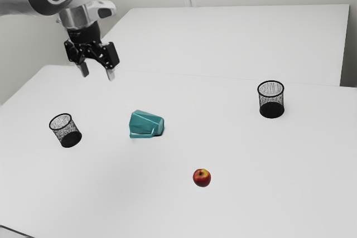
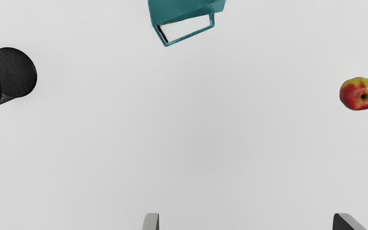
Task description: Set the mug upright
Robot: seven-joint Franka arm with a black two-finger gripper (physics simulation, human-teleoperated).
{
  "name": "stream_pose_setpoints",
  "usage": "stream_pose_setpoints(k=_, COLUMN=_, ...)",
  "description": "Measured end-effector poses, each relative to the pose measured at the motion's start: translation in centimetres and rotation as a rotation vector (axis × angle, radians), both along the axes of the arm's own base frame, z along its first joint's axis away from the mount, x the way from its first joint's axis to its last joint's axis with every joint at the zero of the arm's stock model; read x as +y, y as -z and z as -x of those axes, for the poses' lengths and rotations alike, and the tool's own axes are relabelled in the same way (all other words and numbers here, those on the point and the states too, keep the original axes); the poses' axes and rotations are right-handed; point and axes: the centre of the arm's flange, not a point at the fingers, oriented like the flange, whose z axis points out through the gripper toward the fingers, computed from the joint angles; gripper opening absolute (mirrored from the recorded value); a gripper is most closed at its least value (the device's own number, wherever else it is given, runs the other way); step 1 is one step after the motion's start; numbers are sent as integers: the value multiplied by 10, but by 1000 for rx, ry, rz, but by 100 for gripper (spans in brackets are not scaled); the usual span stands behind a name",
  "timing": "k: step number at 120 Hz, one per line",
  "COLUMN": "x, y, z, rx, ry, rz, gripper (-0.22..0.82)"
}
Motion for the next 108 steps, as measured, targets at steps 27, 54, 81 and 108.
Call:
stream_pose_setpoints(k=27, x=53, y=24, z=-45, rx=-74, ry=-90, rz=10, gripper=59)
stream_pose_setpoints(k=54, x=188, y=163, z=-103, rx=-45, ry=-351, rz=333, gripper=59)
stream_pose_setpoints(k=81, x=190, y=273, z=-100, rx=-72, ry=-409, rz=677, gripper=59)
stream_pose_setpoints(k=108, x=199, y=341, z=-88, rx=-185, ry=-445, rz=900, gripper=59)
